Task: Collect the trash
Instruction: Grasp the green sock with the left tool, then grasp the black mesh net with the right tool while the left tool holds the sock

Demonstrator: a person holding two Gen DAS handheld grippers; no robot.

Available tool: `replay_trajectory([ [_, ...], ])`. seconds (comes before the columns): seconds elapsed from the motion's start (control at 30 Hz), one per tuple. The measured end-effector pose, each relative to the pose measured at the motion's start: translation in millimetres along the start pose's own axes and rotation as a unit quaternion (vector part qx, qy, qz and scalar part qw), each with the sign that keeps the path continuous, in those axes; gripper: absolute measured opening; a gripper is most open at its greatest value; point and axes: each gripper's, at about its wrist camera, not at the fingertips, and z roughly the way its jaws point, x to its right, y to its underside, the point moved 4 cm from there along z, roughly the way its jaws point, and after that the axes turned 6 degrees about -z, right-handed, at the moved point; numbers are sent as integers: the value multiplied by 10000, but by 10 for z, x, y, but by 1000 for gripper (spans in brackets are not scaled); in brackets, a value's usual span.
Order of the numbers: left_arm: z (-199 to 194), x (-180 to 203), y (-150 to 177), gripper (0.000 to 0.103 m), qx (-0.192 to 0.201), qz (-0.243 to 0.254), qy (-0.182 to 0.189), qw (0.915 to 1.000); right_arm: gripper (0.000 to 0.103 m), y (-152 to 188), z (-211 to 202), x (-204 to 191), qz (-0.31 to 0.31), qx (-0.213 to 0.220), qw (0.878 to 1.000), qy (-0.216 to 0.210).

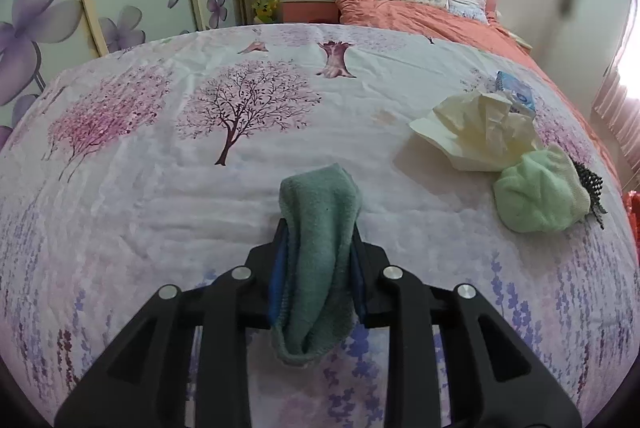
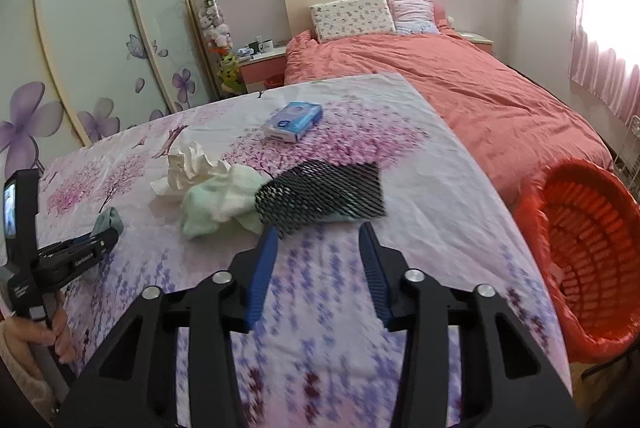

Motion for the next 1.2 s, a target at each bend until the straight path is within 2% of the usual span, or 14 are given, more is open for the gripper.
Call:
replay_trajectory([
  [0.03,2,-5,-3,27,-1,-16,20,10000,35,-30,66,-28,-15,-16,10000,31],
  [0.27,14,-36,-1,27,-4,-34,58,10000,25,-152,440,-117,-56,-287,9994,207],
  [0.37,8,-55,4,27,-5,-50,82,10000,25,-143,535,-137,-48,-443,9989,152],
  [0.6,-1,-74,3,27,-4,-151,203,9997,25,-154,620,-177,-114,-484,9984,278],
  [0.67,-3,-79,5,27,-4,-148,200,9997,21,-167,640,-185,-162,-489,9982,309],
  [0.9,-1,-90,3,28,-6,-103,146,9998,4,-197,624,-192,-252,-407,9981,394],
  [1.07,-9,-77,-10,27,4,-80,176,9998,3,-223,444,-100,-129,-169,9993,314],
  [1.2,-26,-120,-15,19,-10,-215,370,9991,3,-287,232,42,-52,73,9996,272],
])
